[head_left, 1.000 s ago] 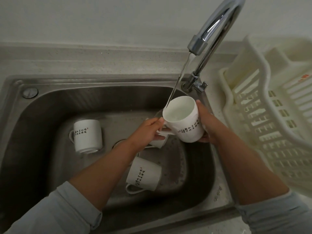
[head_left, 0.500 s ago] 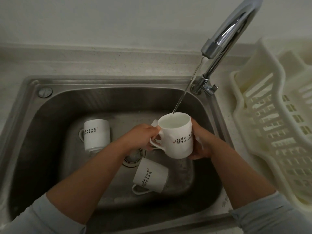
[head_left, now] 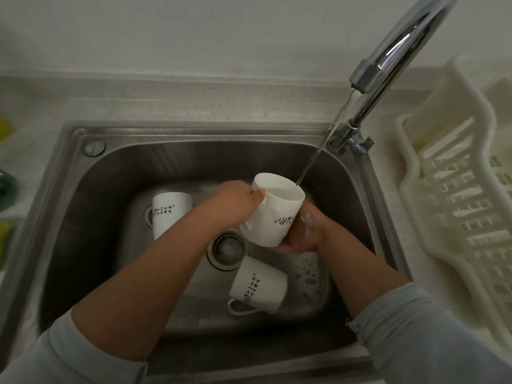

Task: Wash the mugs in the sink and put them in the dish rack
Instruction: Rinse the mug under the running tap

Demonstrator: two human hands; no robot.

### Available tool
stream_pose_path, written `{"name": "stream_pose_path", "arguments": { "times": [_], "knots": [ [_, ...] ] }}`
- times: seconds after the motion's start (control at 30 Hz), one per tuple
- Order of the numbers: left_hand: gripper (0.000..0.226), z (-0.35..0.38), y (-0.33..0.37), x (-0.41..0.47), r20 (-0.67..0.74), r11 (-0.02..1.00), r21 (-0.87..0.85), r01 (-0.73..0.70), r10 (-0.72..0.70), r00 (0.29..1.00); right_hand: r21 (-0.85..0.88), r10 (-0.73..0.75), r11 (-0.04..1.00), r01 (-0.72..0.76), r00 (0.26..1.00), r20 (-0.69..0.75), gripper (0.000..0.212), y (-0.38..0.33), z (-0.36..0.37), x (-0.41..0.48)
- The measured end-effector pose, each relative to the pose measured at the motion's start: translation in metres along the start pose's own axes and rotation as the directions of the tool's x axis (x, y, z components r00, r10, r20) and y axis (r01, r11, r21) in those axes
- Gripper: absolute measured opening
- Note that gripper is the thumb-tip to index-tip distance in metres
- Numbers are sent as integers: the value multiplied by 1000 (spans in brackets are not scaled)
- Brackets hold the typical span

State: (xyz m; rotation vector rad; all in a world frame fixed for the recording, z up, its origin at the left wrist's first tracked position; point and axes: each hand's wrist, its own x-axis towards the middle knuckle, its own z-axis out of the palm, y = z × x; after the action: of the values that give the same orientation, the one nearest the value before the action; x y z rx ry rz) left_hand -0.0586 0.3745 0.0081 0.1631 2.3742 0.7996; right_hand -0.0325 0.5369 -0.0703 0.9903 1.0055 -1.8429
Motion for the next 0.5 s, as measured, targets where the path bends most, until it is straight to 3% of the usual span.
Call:
{"name": "stream_pose_path", "arguments": {
  "times": [0.1,0.23,0.4,0.5],
  "knots": [
    [47,-3,4,0,-28,997,60,-41,42,999,118,-41,993,26,991,127,55,-7,5,5],
    [48,-5,8,2,-98,986,140,-95,109,989,193,-186,970,151,965,183,41,-18,9,5],
    [45,-6,13,-5,-136,963,231,-136,171,976,277,-361,916,290,897,254,68,-29,13,10],
    [43,-6,13,-5,-146,955,256,-150,192,970,314,-448,878,361,850,276,66,-36,16,7]
  ]
}}
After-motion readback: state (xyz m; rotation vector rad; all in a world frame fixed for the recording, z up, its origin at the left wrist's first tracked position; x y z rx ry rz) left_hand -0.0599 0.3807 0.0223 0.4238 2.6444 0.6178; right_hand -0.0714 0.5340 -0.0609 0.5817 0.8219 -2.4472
